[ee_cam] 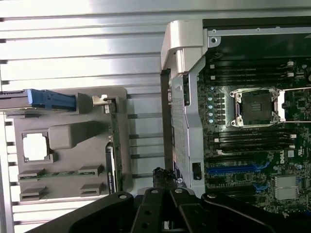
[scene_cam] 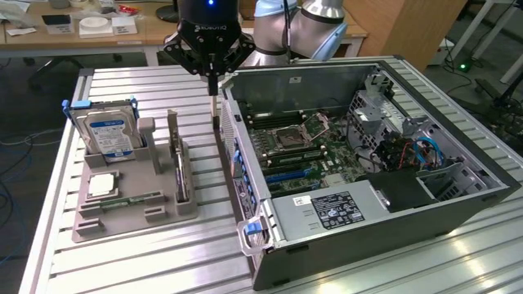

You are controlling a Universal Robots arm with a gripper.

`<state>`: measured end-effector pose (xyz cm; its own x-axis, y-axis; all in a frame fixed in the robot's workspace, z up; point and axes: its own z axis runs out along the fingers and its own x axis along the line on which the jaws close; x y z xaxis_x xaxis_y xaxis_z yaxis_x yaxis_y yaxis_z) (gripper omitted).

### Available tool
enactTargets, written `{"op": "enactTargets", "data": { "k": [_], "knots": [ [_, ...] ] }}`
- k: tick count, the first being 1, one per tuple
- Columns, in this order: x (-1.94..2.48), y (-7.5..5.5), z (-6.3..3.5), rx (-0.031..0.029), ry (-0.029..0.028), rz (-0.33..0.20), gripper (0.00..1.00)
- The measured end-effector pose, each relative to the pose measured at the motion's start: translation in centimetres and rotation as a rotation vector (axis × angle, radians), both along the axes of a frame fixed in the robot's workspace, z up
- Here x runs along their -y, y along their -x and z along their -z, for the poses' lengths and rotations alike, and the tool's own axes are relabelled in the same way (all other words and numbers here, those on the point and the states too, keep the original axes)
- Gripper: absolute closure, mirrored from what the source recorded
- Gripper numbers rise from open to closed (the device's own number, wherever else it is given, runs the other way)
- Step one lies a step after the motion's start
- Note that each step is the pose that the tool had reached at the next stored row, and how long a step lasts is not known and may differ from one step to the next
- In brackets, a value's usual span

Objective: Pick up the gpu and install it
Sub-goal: 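Reach for the gpu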

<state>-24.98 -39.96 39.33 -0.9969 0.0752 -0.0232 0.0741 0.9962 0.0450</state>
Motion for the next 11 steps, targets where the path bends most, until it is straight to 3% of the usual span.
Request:
{"op": "enactTargets", "data": {
  "k": [11],
  "knots": [
    [0.00,1.6,0.00,0.0001,-0.0001,0.000,0.89]
  ]
}}
